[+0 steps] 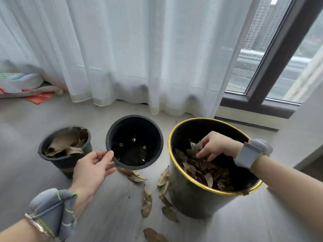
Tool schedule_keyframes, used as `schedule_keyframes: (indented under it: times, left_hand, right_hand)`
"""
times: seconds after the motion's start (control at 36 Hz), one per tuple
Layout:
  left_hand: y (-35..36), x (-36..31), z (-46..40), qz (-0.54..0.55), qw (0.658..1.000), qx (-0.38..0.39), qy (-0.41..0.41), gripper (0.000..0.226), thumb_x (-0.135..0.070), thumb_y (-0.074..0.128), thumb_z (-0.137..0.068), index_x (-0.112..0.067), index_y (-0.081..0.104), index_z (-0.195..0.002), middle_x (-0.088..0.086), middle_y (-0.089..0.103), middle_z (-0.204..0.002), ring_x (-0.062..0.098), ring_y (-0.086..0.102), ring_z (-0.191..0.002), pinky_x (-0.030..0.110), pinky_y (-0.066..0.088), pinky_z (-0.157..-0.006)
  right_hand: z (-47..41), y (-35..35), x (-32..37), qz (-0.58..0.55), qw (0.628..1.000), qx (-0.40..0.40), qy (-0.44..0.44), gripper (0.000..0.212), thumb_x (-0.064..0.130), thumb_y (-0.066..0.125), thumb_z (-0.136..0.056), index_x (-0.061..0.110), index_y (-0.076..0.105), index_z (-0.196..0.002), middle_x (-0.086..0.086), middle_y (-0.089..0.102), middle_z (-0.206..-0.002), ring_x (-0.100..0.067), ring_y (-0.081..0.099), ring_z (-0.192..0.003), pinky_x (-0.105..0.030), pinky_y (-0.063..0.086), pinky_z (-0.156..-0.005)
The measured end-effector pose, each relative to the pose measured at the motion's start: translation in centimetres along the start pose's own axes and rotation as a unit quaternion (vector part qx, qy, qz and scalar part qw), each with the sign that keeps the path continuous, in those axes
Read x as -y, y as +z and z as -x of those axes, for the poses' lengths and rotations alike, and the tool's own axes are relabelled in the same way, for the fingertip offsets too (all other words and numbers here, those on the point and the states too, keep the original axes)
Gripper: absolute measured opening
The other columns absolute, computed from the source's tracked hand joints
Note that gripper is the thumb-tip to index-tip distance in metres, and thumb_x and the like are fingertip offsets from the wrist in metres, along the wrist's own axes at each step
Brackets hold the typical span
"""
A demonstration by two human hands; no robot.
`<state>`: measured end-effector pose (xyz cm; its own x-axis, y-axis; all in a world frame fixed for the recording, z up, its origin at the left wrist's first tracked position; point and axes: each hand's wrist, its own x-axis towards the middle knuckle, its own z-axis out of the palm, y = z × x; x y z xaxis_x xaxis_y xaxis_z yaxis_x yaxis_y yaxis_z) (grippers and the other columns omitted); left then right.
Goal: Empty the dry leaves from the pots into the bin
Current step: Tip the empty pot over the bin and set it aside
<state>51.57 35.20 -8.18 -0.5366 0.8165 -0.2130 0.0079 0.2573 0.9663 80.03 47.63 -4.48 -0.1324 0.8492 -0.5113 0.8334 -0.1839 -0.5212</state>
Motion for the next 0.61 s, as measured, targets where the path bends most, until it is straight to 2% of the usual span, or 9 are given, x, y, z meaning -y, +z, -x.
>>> schedule_keyframes:
  times: [0.08, 0.17, 0.28, 0.39, 0.44, 0.5, 0.61]
  left_hand:
    - [0.1, 0.0, 0.7, -0.033, 0.999, 0.019, -0.007, 0.012, -0.017, 0.058, -0.092, -0.009, 0.060, -0.100, 0.012, 0.069, -0.093, 0.023, 0.070, -0.083, 0.023, 0.058, -0.062]
    - [-0.8, -0.1, 1.4, -0.085, 0.996, 0.032, -0.005, 0.013, -0.018, 0.057, -0.093, -0.008, 0.061, -0.100, 0.009, 0.071, -0.090, 0.019, 0.069, -0.081, 0.026, 0.050, -0.065]
    - [-2.4, 0.5, 2.3, -0.141, 0.989, 0.046, -0.021, 0.017, -0.022, 0.058, -0.092, -0.008, 0.063, -0.101, 0.005, 0.074, -0.082, 0.017, 0.068, -0.081, 0.026, 0.046, -0.063]
    - [-3.3, 1.0, 3.7, -0.154, 0.984, 0.069, -0.064, 0.013, -0.021, 0.059, -0.092, -0.009, 0.065, -0.091, -0.004, 0.074, -0.065, 0.012, 0.069, -0.076, 0.026, 0.041, -0.059]
    - [-3.6, 1.3, 4.8, -0.164, 0.979, 0.093, -0.080, 0.014, -0.020, 0.059, -0.092, -0.008, 0.065, -0.089, -0.004, 0.074, -0.064, 0.006, 0.069, -0.069, 0.025, 0.037, -0.056]
    - [-3.8, 1.5, 6.1, -0.171, 0.974, 0.118, -0.091, 0.013, -0.019, 0.061, -0.091, -0.006, 0.065, -0.088, -0.004, 0.073, -0.062, 0.006, 0.070, -0.062, 0.024, 0.033, -0.053]
    - [-3.7, 1.6, 8.5, -0.164, 0.965, 0.170, -0.115, 0.014, -0.017, 0.062, -0.089, -0.003, 0.066, -0.086, 0.003, 0.074, -0.064, 0.012, 0.070, -0.066, 0.024, 0.028, -0.052]
  right_hand:
    - [0.2, 0.3, -1.4, -0.017, 1.000, 0.001, 0.017, 0.034, 0.007, 0.077, -0.075, 0.003, 0.066, -0.107, -0.006, 0.064, -0.082, -0.016, 0.065, -0.067, -0.019, 0.056, -0.055]
    - [0.4, 0.2, -1.8, -0.065, 0.997, 0.018, 0.021, 0.049, 0.003, 0.076, -0.076, 0.002, 0.058, -0.121, -0.011, 0.066, -0.078, -0.019, 0.065, -0.067, -0.022, 0.057, -0.059]
    - [0.6, -0.2, -2.0, -0.078, 0.997, -0.004, -0.012, 0.043, 0.003, 0.067, -0.084, 0.001, 0.056, -0.126, -0.017, 0.069, -0.096, -0.022, 0.068, -0.080, -0.026, 0.059, -0.073]
    - [2.7, -0.1, -2.4, -0.108, 0.990, -0.034, -0.078, 0.028, 0.004, 0.062, -0.089, -0.001, 0.062, -0.116, -0.012, 0.068, -0.085, -0.017, 0.068, -0.070, -0.020, 0.059, -0.066]
    - [4.7, 0.5, -2.4, -0.126, 0.984, -0.050, -0.114, 0.016, 0.008, 0.062, -0.089, 0.002, 0.067, -0.104, -0.011, 0.069, -0.079, -0.017, 0.069, -0.066, -0.020, 0.059, -0.063]
    - [7.4, 1.3, -2.3, -0.141, 0.977, -0.054, -0.151, 0.005, 0.010, 0.064, -0.088, 0.007, 0.068, -0.090, -0.009, 0.069, -0.074, -0.015, 0.070, -0.063, -0.020, 0.058, -0.060]
    - [12.5, 3.3, -2.4, -0.108, 0.972, -0.036, -0.204, 0.012, 0.017, 0.065, -0.088, 0.010, 0.066, -0.079, -0.004, 0.068, -0.065, -0.009, 0.067, -0.053, -0.019, 0.055, -0.054]
